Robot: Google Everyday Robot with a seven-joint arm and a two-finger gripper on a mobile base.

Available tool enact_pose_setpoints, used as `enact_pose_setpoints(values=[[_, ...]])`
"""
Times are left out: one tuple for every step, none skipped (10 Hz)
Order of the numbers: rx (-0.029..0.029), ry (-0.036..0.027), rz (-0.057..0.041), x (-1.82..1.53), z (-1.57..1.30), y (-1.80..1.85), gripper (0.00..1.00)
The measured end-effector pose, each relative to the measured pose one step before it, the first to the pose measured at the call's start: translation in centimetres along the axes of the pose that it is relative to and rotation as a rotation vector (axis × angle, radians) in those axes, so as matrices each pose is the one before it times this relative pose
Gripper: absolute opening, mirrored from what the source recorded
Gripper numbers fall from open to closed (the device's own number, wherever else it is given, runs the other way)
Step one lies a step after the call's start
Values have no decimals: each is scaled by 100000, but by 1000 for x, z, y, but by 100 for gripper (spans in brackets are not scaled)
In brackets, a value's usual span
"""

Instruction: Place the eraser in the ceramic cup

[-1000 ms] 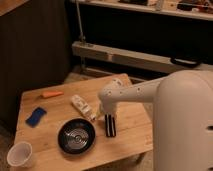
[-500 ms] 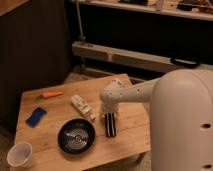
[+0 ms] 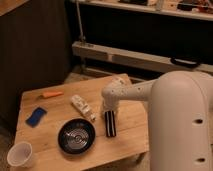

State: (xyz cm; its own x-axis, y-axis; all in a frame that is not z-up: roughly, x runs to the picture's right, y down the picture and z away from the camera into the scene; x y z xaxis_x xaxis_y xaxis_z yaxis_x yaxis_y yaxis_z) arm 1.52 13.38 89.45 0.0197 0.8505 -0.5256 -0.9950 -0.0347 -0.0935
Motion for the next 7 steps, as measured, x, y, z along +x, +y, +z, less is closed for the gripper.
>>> enact_pose_setpoints(values=[[-581, 1319, -693, -97, 327, 185, 35], [-531, 1362, -907, -25, 194, 138, 27], [-287, 2528, -1959, 61, 205, 241, 15], [787, 3152, -2993, 161, 60, 514, 8], [1025, 2186, -1983, 51, -15, 403, 6], [2344, 3013, -2720, -67, -138, 768, 6], [1955, 1200, -260, -212, -480, 388, 6]])
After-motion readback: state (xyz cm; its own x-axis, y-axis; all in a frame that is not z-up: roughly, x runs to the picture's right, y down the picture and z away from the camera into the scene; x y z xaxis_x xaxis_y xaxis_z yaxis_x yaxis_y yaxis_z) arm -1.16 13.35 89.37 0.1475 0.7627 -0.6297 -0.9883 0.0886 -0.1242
